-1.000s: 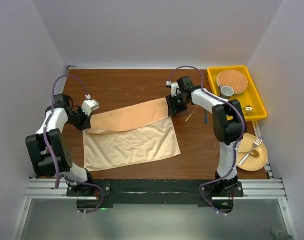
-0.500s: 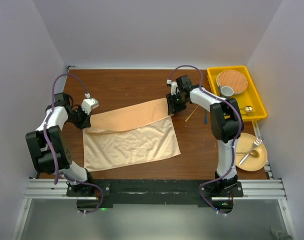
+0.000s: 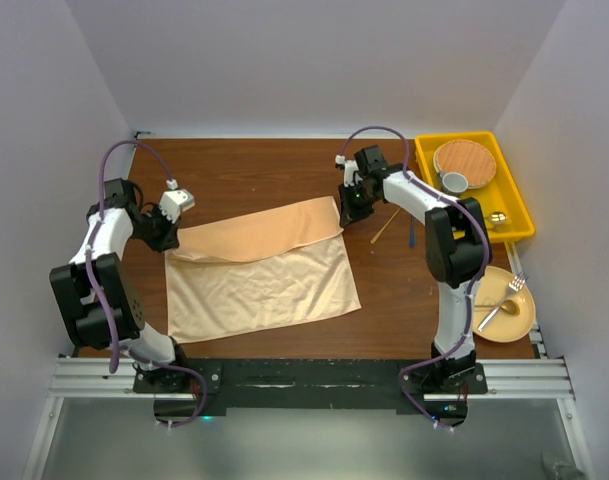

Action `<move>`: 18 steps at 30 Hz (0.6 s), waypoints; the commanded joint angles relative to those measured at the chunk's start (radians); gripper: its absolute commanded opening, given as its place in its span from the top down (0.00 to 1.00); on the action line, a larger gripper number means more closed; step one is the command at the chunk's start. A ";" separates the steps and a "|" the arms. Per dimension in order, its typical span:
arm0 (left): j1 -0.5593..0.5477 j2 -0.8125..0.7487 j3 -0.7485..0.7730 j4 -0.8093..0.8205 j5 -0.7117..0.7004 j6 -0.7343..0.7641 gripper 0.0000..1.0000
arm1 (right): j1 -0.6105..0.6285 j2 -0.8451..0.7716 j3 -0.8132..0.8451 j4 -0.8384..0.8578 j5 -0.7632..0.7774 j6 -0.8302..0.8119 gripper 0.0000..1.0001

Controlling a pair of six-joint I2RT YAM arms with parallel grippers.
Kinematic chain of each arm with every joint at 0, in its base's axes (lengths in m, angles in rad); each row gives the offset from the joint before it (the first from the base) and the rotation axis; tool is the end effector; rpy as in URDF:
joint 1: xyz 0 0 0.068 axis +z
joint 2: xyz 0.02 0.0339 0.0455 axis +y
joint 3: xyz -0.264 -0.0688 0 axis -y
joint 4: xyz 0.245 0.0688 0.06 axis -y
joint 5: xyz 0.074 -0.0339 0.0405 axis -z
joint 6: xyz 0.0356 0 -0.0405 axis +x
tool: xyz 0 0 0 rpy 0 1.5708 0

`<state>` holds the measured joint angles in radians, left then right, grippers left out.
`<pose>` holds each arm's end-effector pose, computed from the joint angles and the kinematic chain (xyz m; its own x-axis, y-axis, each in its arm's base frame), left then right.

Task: Fold the napkin into a case and place the utensils inside
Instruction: Fold and flatten the napkin at the center of the board.

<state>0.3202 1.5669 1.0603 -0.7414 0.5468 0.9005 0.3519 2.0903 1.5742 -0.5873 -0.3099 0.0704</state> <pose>0.2862 0.0754 0.2121 -0.6472 0.4906 -0.5835 0.6356 0.7698 -0.0577 0.4115 0.1627 0.1776 -0.8681 -0.2474 -0.4303 -0.3972 0.8662 0.3033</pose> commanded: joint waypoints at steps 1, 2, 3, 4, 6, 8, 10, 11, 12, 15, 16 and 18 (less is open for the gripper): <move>0.017 -0.077 0.053 -0.079 0.013 0.054 1.00 | -0.007 -0.137 0.014 -0.081 -0.089 -0.015 1.00; 0.017 -0.087 0.052 -0.117 0.007 0.070 1.00 | -0.007 -0.163 0.001 -0.091 -0.104 -0.018 1.00; 0.020 -0.102 0.050 -0.139 0.002 0.105 1.00 | -0.005 -0.176 -0.012 -0.109 -0.110 -0.021 1.00; 0.020 -0.110 0.041 -0.176 -0.007 0.121 1.00 | -0.005 -0.188 -0.043 -0.118 -0.116 -0.027 1.00; 0.022 -0.140 0.026 -0.202 -0.019 0.159 1.00 | -0.005 -0.223 -0.077 -0.140 -0.123 -0.037 1.00; 0.023 -0.163 -0.002 -0.236 -0.037 0.184 1.00 | -0.005 -0.246 -0.127 -0.161 -0.124 -0.055 1.00; 0.023 -0.195 -0.028 -0.277 -0.056 0.219 1.00 | -0.005 -0.276 -0.172 -0.177 -0.130 -0.064 1.00; 0.022 -0.205 -0.032 -0.298 -0.062 0.233 1.00 | -0.004 -0.285 -0.186 -0.189 -0.132 -0.064 1.00; 0.023 -0.220 -0.037 -0.323 -0.070 0.274 1.00 | -0.004 -0.298 -0.198 -0.197 -0.136 -0.098 1.00; 0.023 -0.260 -0.068 -0.414 -0.094 0.343 1.00 | -0.001 -0.317 -0.230 -0.226 -0.135 -0.133 1.00; 0.023 -0.275 -0.100 -0.420 -0.103 0.350 1.00 | -0.002 -0.323 -0.247 -0.232 -0.135 -0.151 1.00; 0.025 -0.316 -0.134 -0.423 -0.132 0.379 1.00 | 0.001 -0.328 -0.263 -0.252 -0.135 -0.179 1.00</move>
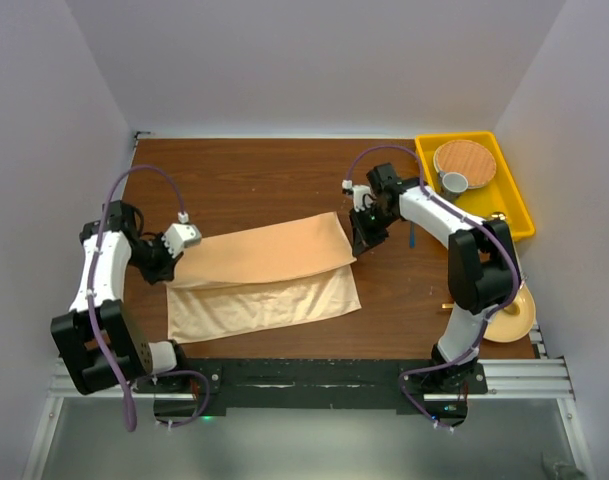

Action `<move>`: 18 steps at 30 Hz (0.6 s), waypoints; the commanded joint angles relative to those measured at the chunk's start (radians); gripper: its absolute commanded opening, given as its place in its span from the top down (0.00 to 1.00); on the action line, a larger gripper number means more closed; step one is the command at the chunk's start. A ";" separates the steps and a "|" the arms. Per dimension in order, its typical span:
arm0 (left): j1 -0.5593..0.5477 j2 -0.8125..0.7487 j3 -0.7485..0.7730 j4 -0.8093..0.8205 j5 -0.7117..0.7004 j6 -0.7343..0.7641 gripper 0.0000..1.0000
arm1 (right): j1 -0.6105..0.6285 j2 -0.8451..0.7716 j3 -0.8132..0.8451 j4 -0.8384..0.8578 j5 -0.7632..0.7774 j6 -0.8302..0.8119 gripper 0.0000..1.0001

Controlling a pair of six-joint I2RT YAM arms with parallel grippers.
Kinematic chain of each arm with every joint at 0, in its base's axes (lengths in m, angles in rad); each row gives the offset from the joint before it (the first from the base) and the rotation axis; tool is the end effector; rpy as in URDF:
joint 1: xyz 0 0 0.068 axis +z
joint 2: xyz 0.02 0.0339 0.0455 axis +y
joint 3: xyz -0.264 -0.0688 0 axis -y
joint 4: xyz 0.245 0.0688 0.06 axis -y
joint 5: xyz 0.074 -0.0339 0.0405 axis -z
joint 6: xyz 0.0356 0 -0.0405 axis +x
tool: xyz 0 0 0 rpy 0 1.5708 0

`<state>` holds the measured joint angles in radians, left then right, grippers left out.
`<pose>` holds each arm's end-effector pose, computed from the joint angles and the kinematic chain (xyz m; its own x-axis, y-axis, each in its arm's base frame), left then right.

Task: Fold the napkin into a case and place the utensils inside
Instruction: Fold and flatten the napkin at the center of the board.

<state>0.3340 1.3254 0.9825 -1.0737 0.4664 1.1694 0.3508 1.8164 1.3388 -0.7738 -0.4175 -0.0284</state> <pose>0.2159 0.0580 0.2392 -0.5742 0.6710 -0.4690 0.7704 0.6367 -0.0322 0.3358 0.1382 0.2091 -0.8789 -0.3493 -0.3248 -0.4588 0.8051 0.3759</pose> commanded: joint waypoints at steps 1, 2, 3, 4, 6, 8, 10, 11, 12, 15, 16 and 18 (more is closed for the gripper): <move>0.011 -0.087 -0.088 -0.094 -0.061 0.121 1.00 | 0.011 -0.048 -0.039 -0.074 -0.030 -0.090 1.00; 0.011 -0.097 -0.105 -0.092 -0.074 0.127 1.00 | 0.016 -0.046 -0.046 -0.093 -0.032 -0.100 1.00; 0.011 -0.113 -0.132 -0.092 -0.093 0.139 1.00 | 0.020 -0.045 -0.052 -0.097 -0.035 -0.113 1.00; 0.010 -0.120 -0.146 -0.092 -0.103 0.142 1.00 | 0.030 -0.042 -0.068 -0.097 -0.038 -0.117 1.00; 0.011 -0.140 -0.183 -0.092 -0.126 0.154 1.00 | 0.043 -0.040 -0.081 -0.101 -0.035 -0.129 1.00; 0.010 -0.158 -0.202 -0.092 -0.133 0.168 1.00 | 0.056 -0.039 -0.096 -0.102 -0.035 -0.131 1.00; 0.010 -0.167 -0.220 -0.094 -0.135 0.174 1.00 | 0.069 -0.034 -0.108 -0.107 -0.033 -0.137 1.00; 0.011 -0.176 -0.226 -0.089 -0.137 0.176 1.00 | 0.071 -0.031 -0.113 -0.105 -0.033 -0.139 1.00; 0.011 -0.178 -0.240 -0.083 -0.140 0.177 1.00 | 0.076 -0.029 -0.118 -0.105 -0.033 -0.140 1.00; 0.010 -0.177 -0.263 -0.071 -0.153 0.177 1.00 | 0.094 -0.019 -0.124 -0.101 -0.041 -0.136 1.00; 0.011 -0.176 -0.268 -0.069 -0.156 0.180 0.98 | 0.097 -0.014 -0.122 -0.102 -0.044 -0.136 1.00; 0.011 -0.178 -0.277 -0.077 -0.163 0.196 0.83 | 0.099 0.003 -0.115 -0.125 -0.052 -0.146 1.00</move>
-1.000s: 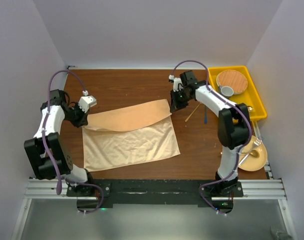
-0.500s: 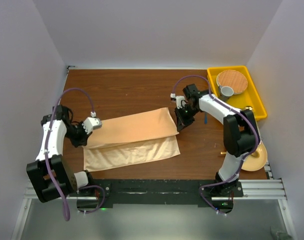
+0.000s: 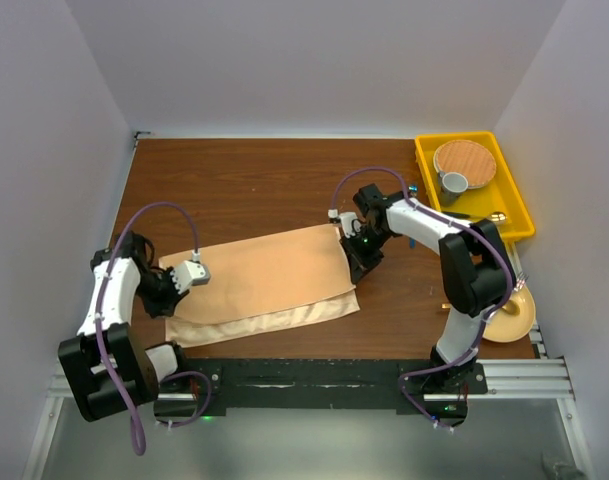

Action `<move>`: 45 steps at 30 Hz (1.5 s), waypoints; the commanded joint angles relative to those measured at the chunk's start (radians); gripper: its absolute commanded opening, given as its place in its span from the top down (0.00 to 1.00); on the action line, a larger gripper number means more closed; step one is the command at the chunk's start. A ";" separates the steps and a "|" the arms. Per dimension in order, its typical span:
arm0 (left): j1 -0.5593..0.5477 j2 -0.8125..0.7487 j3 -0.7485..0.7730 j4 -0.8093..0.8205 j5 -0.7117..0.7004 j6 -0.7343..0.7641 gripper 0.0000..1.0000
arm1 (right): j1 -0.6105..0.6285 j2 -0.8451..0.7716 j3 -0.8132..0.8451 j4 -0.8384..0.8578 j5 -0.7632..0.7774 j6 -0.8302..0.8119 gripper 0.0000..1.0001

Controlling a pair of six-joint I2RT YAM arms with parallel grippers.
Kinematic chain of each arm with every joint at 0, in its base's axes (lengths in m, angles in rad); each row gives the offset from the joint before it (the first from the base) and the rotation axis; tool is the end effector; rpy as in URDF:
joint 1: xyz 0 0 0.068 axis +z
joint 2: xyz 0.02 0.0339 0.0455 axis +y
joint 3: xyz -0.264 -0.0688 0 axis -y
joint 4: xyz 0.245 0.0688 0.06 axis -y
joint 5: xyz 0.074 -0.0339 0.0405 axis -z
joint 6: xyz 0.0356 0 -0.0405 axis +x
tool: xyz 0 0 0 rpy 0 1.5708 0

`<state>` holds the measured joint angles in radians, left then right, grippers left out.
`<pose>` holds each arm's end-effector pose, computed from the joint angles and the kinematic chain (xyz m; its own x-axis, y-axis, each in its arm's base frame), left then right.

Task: Fold the napkin into a case and place the utensils inside
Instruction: Fold and flatten the napkin at the center of the board.

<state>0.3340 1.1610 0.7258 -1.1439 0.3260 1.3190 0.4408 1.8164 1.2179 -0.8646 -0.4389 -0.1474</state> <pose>0.1562 0.0421 0.1990 -0.5386 0.7842 -0.3081 0.8369 0.5402 -0.0878 0.2937 0.1553 0.1755 -0.8266 -0.5370 -0.1684 -0.5550 0.7282 0.4021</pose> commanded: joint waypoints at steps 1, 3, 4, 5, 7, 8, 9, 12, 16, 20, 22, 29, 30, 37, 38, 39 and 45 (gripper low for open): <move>0.011 -0.017 -0.023 -0.028 -0.024 0.060 0.80 | 0.010 0.003 0.012 -0.046 -0.031 -0.034 1.00; 0.010 -0.032 -0.026 -0.051 -0.022 0.097 0.69 | 0.009 0.000 0.023 -0.079 -0.041 -0.055 0.87; 0.011 -0.038 -0.025 -0.063 -0.021 0.101 0.63 | 0.010 -0.003 0.031 -0.092 -0.046 -0.064 0.62; 0.011 -0.044 -0.019 -0.068 -0.018 0.102 0.53 | 0.009 -0.005 0.043 -0.126 -0.049 -0.075 0.53; 0.014 -0.040 0.029 -0.074 0.008 0.083 0.49 | 0.007 0.001 0.112 -0.171 -0.060 -0.112 0.41; 0.019 -0.023 0.052 -0.070 0.027 0.048 0.48 | 0.004 0.004 0.146 -0.197 -0.058 -0.125 0.40; 0.022 -0.011 0.110 -0.056 0.072 0.022 0.48 | -0.007 0.009 0.211 -0.200 -0.060 -0.141 0.39; 0.037 0.072 0.223 0.028 0.152 -0.131 0.48 | -0.023 0.055 0.342 -0.154 -0.041 -0.141 0.39; 0.083 0.183 0.310 0.160 0.197 -0.352 0.48 | -0.037 0.144 0.437 -0.021 0.026 -0.118 0.40; 0.145 0.304 0.374 0.239 0.222 -0.527 0.45 | -0.054 0.242 0.494 0.053 0.051 -0.086 0.40; 0.167 0.342 0.385 0.257 0.232 -0.556 0.43 | -0.051 0.267 0.500 0.070 0.049 -0.072 0.33; 0.192 0.420 0.365 0.297 0.255 -0.610 0.43 | -0.054 0.325 0.470 0.159 0.039 -0.035 0.34; 0.192 0.424 0.362 0.305 0.260 -0.612 0.43 | -0.051 0.324 0.453 0.168 0.031 -0.020 0.45; 0.191 0.439 0.353 0.283 0.335 -0.594 0.43 | -0.063 0.273 0.356 0.217 0.054 0.026 1.00; 0.191 0.440 0.345 0.271 0.352 -0.571 0.43 | -0.073 0.267 0.353 0.220 0.075 0.023 1.00; 0.189 0.437 0.339 0.268 0.363 -0.567 0.43 | -0.098 0.265 0.356 0.219 0.086 0.013 1.00; 0.180 0.425 0.299 0.320 0.377 -0.584 0.44 | -0.188 0.320 0.486 0.185 0.170 -0.050 1.00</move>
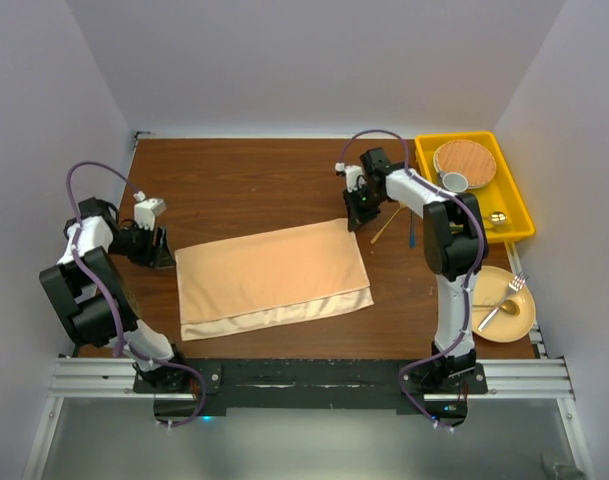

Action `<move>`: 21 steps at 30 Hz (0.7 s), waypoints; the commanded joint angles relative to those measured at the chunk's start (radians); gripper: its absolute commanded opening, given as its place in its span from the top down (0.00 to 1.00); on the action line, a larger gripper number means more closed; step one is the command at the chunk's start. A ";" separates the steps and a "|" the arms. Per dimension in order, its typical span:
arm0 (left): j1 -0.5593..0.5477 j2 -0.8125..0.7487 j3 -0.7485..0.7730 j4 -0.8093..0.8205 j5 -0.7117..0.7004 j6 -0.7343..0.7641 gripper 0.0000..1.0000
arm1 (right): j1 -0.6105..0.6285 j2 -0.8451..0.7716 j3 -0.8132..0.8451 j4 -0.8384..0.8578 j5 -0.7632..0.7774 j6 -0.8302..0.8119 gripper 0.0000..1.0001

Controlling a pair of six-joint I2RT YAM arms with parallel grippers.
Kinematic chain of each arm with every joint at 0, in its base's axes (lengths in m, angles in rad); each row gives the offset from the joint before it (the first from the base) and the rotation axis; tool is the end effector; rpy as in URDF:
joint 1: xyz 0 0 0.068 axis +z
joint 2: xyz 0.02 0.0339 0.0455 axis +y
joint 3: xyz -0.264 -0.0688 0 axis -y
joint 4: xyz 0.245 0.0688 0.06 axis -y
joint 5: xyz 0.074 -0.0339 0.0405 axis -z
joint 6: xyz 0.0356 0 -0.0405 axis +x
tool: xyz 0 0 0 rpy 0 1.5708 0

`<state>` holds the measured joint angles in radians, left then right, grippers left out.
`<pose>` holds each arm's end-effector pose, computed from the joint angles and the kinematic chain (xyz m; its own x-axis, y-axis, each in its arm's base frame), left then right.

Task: Fold the napkin into a case and place the utensils inside
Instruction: Fold and flatten the napkin at the center of the board.

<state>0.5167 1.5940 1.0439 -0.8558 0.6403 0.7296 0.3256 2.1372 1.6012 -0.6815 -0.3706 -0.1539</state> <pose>0.2567 0.1214 0.1993 -0.8466 0.1338 -0.5152 0.3399 0.8807 -0.3299 0.4128 0.1530 0.1622 -0.8145 -0.4258 -0.3940 -0.5482 0.7871 0.2828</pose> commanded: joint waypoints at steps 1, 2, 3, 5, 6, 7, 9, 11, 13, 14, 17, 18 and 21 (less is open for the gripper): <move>-0.012 -0.008 -0.019 0.041 0.064 -0.004 0.44 | -0.072 0.012 0.121 -0.004 0.108 -0.045 1.00; -0.020 -0.005 -0.016 0.050 0.065 -0.024 0.45 | -0.072 0.021 0.135 -0.010 0.113 -0.042 1.00; -0.042 -0.003 -0.015 0.076 0.053 -0.038 0.45 | -0.074 0.036 0.156 -0.010 0.124 -0.035 1.00; -0.072 0.004 -0.016 0.106 0.032 -0.087 0.47 | -0.074 0.041 0.161 -0.009 0.133 -0.006 1.00; -0.099 0.007 -0.021 0.136 0.012 -0.107 0.47 | -0.074 0.038 0.154 -0.009 0.133 0.000 1.00; -0.113 0.014 -0.027 0.153 0.004 -0.127 0.47 | -0.074 0.035 0.143 -0.006 0.137 0.005 1.00; -0.156 0.023 -0.044 0.213 -0.014 -0.189 0.47 | -0.074 0.021 0.105 -0.001 0.137 0.013 1.00; -0.176 0.047 -0.050 0.259 -0.030 -0.264 0.46 | -0.074 0.003 0.080 0.011 0.142 0.014 1.00; -0.199 0.088 -0.039 0.299 -0.042 -0.301 0.44 | -0.073 -0.008 0.054 0.013 0.144 0.014 1.00; -0.205 0.105 -0.022 0.302 -0.042 -0.318 0.44 | -0.072 -0.011 0.049 0.013 0.147 0.016 1.00; -0.225 0.162 0.005 0.304 -0.022 -0.334 0.48 | -0.074 -0.017 0.029 0.017 0.147 0.027 1.00; -0.231 0.176 0.011 0.302 0.005 -0.337 0.50 | -0.074 -0.019 0.022 0.019 0.145 0.028 1.00; -0.231 0.228 0.042 0.308 0.053 -0.351 0.65 | -0.074 -0.017 0.016 0.031 0.148 0.040 1.00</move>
<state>0.2939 1.7695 1.0336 -0.5953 0.6369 0.4282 0.2504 2.1567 1.6428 -0.6563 -0.2451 -0.1379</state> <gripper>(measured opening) 0.438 0.010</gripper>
